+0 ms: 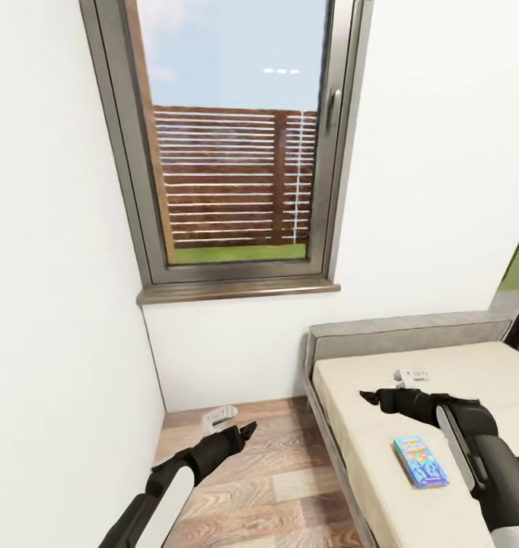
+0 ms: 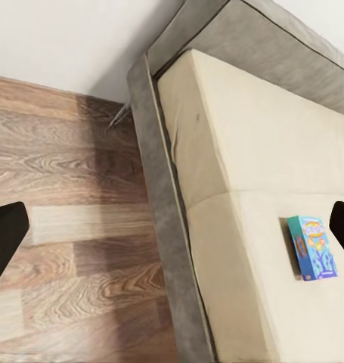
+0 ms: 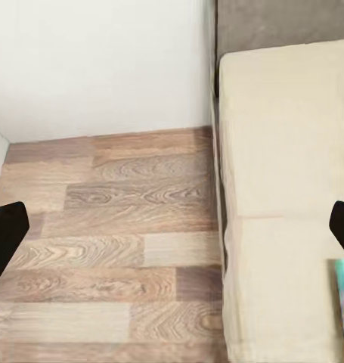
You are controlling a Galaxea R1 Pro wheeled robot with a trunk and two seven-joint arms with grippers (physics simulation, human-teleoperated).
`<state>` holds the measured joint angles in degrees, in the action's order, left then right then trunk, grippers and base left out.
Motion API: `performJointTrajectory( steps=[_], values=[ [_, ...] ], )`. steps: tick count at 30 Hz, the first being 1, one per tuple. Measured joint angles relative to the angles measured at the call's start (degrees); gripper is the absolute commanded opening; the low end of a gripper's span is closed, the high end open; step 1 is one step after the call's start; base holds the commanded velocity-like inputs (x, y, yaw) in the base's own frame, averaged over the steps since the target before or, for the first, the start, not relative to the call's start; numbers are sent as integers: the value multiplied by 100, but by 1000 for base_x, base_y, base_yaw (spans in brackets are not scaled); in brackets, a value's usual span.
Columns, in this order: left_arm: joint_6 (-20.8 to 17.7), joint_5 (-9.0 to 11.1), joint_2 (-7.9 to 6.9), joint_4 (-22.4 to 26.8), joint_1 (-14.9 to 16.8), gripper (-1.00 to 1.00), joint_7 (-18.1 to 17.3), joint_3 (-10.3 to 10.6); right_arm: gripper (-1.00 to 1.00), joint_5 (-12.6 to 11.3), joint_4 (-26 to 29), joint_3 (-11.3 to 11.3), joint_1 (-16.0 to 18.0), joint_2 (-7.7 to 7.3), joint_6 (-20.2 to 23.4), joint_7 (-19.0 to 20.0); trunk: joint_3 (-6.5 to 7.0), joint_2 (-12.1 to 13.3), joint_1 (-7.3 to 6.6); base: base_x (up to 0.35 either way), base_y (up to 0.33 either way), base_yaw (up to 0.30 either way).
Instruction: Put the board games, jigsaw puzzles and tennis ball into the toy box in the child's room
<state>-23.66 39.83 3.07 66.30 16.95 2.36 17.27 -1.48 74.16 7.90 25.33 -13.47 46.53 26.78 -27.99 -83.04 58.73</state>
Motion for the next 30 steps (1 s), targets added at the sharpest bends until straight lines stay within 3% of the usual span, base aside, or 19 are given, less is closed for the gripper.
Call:
performJointTrajectory(
  steps=[3,6,11,17,22,25,30],
  values=[
    [-10,10,1,-40,3,100,67,-8,100,-7,-190,126,105,-4,59,-7,0,-1,0,13,0,-290],
    [-29,29,-7,-138,19,100,357,-76,100,4,-455,363,252,14,132,-18,0,0,0,3,0,-292],
    [-32,37,-7,-162,23,100,466,-163,100,19,-640,393,322,8,144,-68,-2,-1,0,1,0,-280],
    [-31,49,-18,-177,25,100,476,-206,100,9,-1346,403,788,-4,146,-976,-10,-1,0,0,0,-124],
    [-41,81,-6,-173,25,100,489,-211,100,-13,-1602,399,1184,3,154,-1806,-12,-1,0,0,0,-36],
    [-102,134,-1,-172,25,100,520,-208,100,-10,-1685,383,1289,3,166,-1965,-13,-1,0,0,0,-15],
    [-491,236,-3,-175,36,100,1024,-200,100,-13,-2823,365,1799,-7,204,-2159,-13,0,0,0,0,-6]
  ],
)
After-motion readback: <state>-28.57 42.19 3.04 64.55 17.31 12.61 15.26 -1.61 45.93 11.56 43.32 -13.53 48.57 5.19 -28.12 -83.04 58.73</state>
